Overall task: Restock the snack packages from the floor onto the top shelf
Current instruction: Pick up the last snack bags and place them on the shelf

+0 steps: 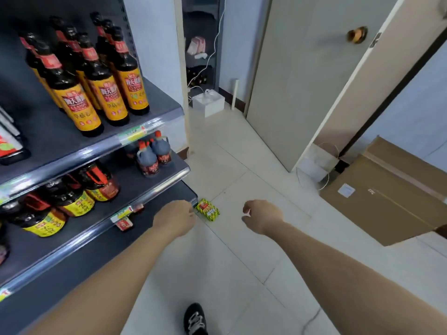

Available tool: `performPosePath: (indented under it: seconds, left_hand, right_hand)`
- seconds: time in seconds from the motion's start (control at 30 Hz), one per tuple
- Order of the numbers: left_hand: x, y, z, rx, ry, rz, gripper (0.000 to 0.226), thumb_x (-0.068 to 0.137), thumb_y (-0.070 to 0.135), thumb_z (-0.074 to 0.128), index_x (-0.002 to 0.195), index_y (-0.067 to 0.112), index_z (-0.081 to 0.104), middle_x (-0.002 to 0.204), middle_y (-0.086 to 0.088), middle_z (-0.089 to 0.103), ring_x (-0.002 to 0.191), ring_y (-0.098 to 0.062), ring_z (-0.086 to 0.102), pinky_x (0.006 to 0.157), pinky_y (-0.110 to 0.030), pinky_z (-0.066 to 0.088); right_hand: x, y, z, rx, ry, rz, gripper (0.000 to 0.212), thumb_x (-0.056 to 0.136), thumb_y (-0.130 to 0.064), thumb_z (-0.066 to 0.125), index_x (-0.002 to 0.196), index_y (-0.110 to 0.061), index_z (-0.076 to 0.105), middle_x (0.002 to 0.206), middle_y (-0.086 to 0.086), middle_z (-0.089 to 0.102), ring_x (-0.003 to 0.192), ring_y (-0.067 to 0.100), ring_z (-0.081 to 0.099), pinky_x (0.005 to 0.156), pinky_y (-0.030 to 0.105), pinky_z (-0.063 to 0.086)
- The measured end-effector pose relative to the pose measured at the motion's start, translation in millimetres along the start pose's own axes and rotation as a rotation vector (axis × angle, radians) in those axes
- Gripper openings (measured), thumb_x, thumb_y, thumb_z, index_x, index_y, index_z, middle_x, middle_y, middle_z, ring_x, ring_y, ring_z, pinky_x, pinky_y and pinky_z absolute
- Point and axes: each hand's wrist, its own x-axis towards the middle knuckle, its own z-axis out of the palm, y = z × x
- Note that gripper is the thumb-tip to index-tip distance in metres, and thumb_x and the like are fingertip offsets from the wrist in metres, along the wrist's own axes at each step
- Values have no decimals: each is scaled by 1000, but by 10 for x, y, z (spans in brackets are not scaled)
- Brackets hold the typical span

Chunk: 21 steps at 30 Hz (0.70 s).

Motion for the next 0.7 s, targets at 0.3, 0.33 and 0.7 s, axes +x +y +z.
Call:
performPosePath:
  seconds: [0.3, 0.33, 0.7]
  left_hand:
    - [1625, 67, 400, -10, -139, -29, 28, 95, 27, 47, 116, 17, 63, 120, -2, 64, 106, -24, 60, 83, -32, 47]
    - [1785, 70, 468, -21, -152, -40, 28, 95, 27, 47, 116, 17, 63, 120, -3, 64, 107, -25, 60, 85, -32, 48]
    - [3548, -172, 1645, -34, -256, -139, 19, 90, 23, 49, 98, 13, 64, 110, -5, 68, 102, -29, 61, 77, -32, 47]
  right_hand:
    - [1496, 278, 300, 54, -162, 91, 30, 94, -28, 50, 123, -24, 57, 124, -1, 59, 112, 23, 57, 75, 27, 42]
    - [1663, 309, 359, 62, -181, 95, 30, 94, -28, 50, 123, -24, 57, 124, -1, 60, 112, 23, 57, 75, 27, 41]
    - [3349, 844, 1322, 212, -317, 249, 26, 93, -26, 48, 117, -26, 59, 117, -2, 62, 108, 21, 58, 72, 25, 39]
